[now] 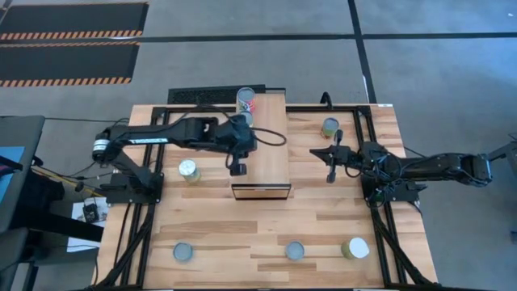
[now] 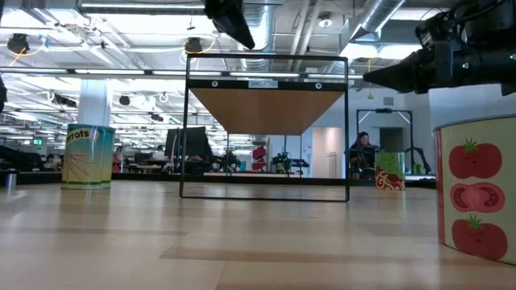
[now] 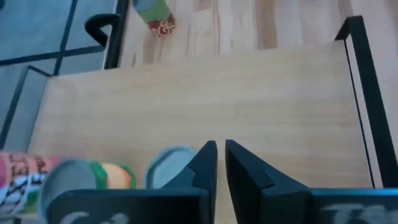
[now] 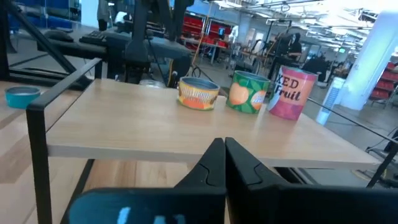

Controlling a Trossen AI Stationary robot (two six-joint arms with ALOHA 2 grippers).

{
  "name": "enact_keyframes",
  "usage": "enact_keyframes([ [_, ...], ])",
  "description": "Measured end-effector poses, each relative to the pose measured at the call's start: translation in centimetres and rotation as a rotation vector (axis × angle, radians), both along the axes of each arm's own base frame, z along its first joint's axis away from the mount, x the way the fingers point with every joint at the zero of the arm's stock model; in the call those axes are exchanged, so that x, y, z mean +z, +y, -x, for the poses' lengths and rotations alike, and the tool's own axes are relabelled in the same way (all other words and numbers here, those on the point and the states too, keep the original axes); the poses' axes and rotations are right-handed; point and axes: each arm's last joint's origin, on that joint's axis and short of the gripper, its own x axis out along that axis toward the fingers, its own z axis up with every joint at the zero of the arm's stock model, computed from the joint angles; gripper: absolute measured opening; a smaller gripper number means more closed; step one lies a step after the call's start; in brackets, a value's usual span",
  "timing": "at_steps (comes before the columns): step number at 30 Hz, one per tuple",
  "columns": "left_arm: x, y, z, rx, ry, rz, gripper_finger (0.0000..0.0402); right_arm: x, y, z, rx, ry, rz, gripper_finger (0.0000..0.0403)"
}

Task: Pick and place cans onto a shelf
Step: Put the canned mushrooms on the shelf

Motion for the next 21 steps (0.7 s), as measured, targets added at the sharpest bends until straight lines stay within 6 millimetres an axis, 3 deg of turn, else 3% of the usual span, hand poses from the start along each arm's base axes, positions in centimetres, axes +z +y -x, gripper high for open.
enact_keyframes([
  [4, -1.5, 0.1, 0.9, 0.004, -0.049, 0.034, 0.0004, 0.1, 0.1, 0.1, 0.008, -0.001, -0.003, 0.0009],
  [11, -4.6, 0.1, -0.8, -0.033, -0.084, 0.053, 0.0000, 0.3, 0.4, 0.2, 0.026, -0.022, -0.001, 0.0009],
  [21, -5.8, 0.3, -0.8, -0.015, 0.018, -0.020, 0.0000, 0.3, 0.7, 0.2, 0.044, -0.024, -0.001, 0.0009],
])
